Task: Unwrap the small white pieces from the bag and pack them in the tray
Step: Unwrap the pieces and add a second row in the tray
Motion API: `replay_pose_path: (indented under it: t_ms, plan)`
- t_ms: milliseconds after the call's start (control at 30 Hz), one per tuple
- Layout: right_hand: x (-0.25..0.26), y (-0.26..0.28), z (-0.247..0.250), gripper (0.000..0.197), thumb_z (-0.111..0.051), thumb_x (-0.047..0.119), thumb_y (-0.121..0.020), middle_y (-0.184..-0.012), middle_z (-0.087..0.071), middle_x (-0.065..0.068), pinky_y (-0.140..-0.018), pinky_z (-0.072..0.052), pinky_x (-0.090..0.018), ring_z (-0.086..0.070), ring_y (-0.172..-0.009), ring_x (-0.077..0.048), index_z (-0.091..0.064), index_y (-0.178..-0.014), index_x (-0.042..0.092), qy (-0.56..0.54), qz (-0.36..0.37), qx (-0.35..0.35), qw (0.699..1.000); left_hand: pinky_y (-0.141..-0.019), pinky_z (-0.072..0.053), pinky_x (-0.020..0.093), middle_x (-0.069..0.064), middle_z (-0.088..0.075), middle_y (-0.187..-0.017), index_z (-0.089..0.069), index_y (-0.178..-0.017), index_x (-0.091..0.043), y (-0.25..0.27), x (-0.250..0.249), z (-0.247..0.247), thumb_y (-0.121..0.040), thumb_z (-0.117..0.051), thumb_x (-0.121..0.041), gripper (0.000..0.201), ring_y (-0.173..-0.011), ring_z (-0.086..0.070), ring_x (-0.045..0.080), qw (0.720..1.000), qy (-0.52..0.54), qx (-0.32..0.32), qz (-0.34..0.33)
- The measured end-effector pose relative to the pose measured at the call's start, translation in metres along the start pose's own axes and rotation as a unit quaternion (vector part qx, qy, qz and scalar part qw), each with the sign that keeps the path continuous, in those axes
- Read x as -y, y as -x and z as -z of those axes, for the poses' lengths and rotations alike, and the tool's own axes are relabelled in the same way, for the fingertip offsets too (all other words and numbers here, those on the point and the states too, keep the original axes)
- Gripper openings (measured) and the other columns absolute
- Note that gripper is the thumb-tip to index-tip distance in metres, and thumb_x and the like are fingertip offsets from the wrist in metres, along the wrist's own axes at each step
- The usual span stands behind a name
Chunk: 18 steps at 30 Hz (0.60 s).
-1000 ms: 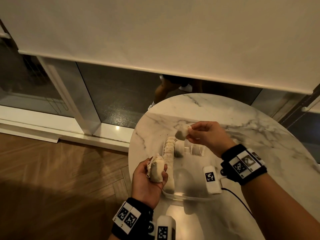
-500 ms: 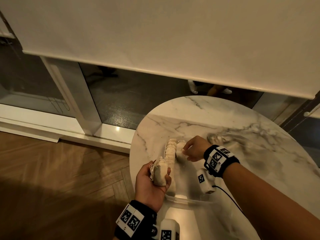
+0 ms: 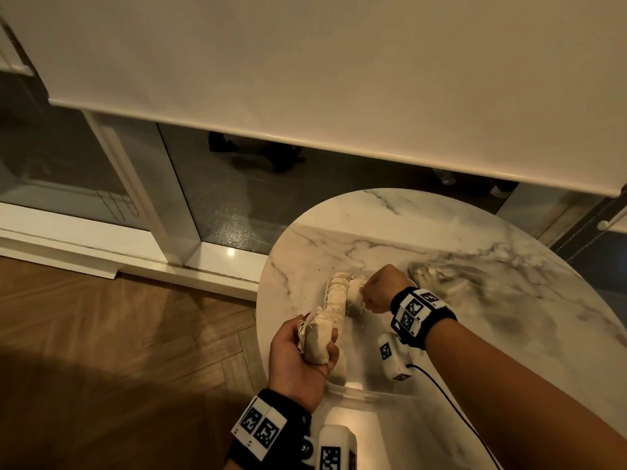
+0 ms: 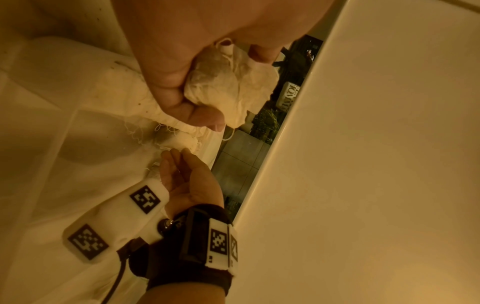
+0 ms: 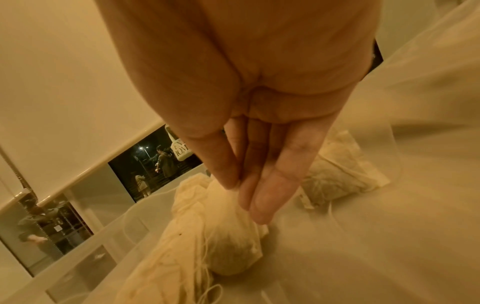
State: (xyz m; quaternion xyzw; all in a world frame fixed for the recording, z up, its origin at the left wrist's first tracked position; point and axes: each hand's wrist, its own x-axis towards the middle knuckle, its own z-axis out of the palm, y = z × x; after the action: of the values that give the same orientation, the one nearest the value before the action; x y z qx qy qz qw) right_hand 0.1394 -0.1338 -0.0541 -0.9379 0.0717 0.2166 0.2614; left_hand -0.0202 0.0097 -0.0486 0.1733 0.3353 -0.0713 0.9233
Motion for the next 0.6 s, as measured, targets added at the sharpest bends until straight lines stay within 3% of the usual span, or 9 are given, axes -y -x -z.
replay_pose_path:
  t_ms: [67,233,333,500,600]
  plan:
    - [0.001,0.0,0.001,0.02,-0.07,0.025,-0.087,-0.069,-0.076,-0.006,-0.066,-0.063,-0.032,-0.075,-0.065,-0.02,-0.077,-0.081,0.006,-0.012,0.004,0.008,1.0,-0.052,-0.049,0.025,0.014,-0.07,-0.083,-0.068,-0.102,-0.006,0.001,0.0,-0.001,-0.074,-0.06,-0.024,0.035,-0.074,-0.063,0.024,1.0,0.0,0.001,-0.001]
    - [0.002,0.016,0.016,0.028,-0.071,0.028,-0.088,-0.079,-0.076,-0.012,-0.066,-0.064,-0.044,-0.075,-0.069,-0.026,-0.073,-0.086,0.0,-0.041,0.001,0.017,0.999,-0.053,-0.049,0.025,0.016,-0.071,-0.086,-0.068,-0.107,-0.005,0.005,0.0,-0.003,-0.077,-0.058,-0.023,0.036,-0.073,-0.063,0.025,1.0,-0.002,0.019,-0.009]
    - [0.005,0.047,0.033,0.027,-0.068,0.037,-0.09,-0.088,-0.075,-0.006,-0.067,-0.064,-0.036,-0.073,-0.078,-0.022,-0.072,-0.096,0.011,-0.026,0.047,0.019,0.998,-0.055,-0.049,0.027,0.019,-0.071,-0.092,-0.068,-0.109,-0.004,0.01,0.0,-0.005,-0.081,-0.048,-0.015,0.036,-0.075,-0.063,0.028,0.998,-0.002,0.052,-0.018]
    - [0.008,0.121,0.044,0.008,-0.074,0.032,-0.087,-0.085,-0.074,0.004,-0.066,-0.059,-0.031,-0.07,-0.076,-0.013,-0.074,-0.092,0.026,-0.157,0.224,0.027,0.961,-0.057,-0.049,0.028,0.019,-0.07,-0.098,-0.066,-0.117,-0.003,0.014,0.004,-0.012,-0.08,-0.046,-0.013,0.043,-0.077,-0.063,0.027,0.996,-0.03,0.082,-0.029]
    - [-0.001,0.138,0.035,0.025,-0.081,0.027,-0.08,-0.097,-0.066,0.011,-0.071,-0.051,-0.019,-0.063,-0.083,-0.007,-0.072,-0.102,0.035,-0.104,0.316,0.005,0.943,-0.058,-0.049,0.028,0.014,-0.072,-0.095,-0.068,-0.112,-0.007,0.017,0.01,-0.016,-0.086,-0.049,-0.012,0.032,-0.074,-0.066,0.023,0.994,-0.051,0.088,-0.044]
